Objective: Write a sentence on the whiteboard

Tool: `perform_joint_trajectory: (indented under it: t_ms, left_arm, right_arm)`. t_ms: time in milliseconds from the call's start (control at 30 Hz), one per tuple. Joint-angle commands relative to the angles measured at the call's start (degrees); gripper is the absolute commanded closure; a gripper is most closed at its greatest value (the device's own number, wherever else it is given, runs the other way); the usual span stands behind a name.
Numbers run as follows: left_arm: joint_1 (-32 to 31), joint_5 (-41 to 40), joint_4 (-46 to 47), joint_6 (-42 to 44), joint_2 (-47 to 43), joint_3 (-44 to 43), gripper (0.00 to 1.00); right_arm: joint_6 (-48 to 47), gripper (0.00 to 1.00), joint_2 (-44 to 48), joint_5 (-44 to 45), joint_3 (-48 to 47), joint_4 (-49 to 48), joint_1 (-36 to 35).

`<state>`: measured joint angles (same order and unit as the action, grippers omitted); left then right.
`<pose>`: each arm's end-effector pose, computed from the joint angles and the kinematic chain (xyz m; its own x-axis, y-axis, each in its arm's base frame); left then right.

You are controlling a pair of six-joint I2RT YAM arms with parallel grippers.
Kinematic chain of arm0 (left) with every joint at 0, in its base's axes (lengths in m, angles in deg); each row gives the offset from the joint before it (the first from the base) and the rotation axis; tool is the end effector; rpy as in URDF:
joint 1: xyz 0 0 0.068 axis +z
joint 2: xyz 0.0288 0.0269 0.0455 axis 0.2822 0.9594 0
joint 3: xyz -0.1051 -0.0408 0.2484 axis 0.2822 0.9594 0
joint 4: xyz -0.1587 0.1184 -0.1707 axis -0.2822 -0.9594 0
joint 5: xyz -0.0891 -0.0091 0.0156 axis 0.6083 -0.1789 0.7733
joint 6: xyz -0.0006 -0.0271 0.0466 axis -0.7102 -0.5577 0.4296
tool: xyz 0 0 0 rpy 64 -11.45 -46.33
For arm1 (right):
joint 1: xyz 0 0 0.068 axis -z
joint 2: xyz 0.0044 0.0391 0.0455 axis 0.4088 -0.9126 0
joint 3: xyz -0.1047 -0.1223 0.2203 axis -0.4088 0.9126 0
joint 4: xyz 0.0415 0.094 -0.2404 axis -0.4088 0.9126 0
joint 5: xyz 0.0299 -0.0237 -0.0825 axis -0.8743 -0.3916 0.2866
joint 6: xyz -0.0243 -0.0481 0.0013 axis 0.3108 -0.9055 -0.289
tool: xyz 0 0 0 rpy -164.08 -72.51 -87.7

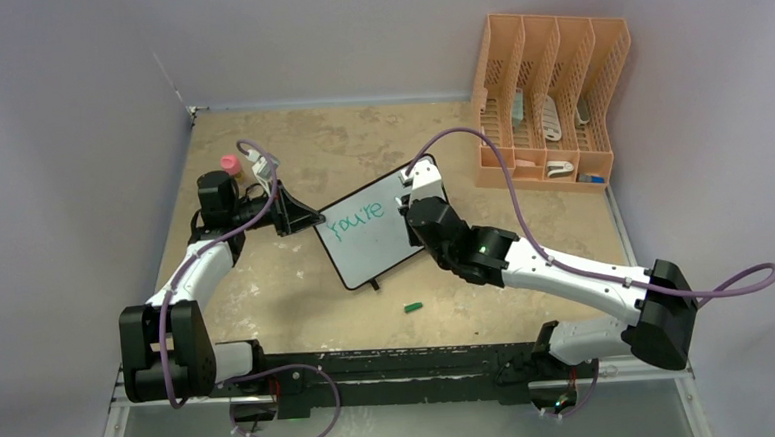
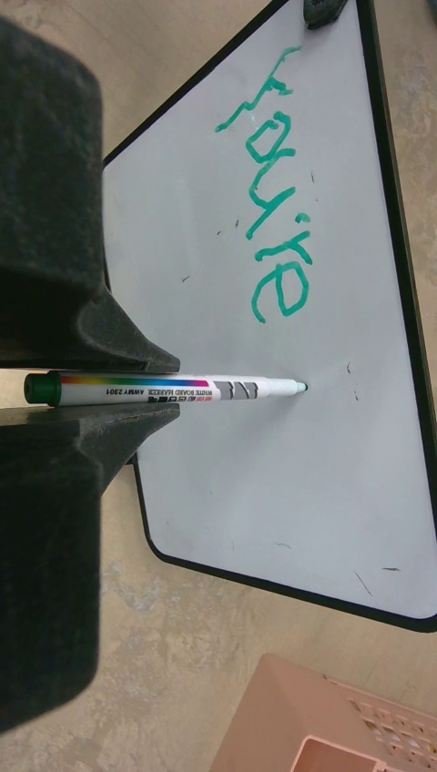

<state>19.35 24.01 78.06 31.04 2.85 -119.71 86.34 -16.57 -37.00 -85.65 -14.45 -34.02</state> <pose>0.2585 -0.0203 0.2422 -0.6198 -0.1158 -0.7762 0.7075 0.3456 -0.6165 0.1705 0.2354 0.3112 -0.3280 -0.0329 -0.9441 -0.3224 0.9433 0.0791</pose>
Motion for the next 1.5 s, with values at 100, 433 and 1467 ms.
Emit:
perform_joint_trajectory:
  t_ms: [100,433,1467]
  left_arm:
    - [-0.6,0.8,-0.4,2.4,0.1,-1.2,1.00]
    - [-0.6,0.8,-0.3,2.4,0.1,-1.2,1.00]
    - [-0.5,0.5,-0.3,2.4,0.3,-1.2,1.00]
  right_arm:
    - [-0.8,1.00,-0.3,2.1,-2.8,-2.6,0.5]
    - [-1.3,1.00,-0.6,2.0,-3.3,-3.2,0.6]
    - [-1.6,1.00,0.8,-4.2,-1.8,-2.1,0.6]
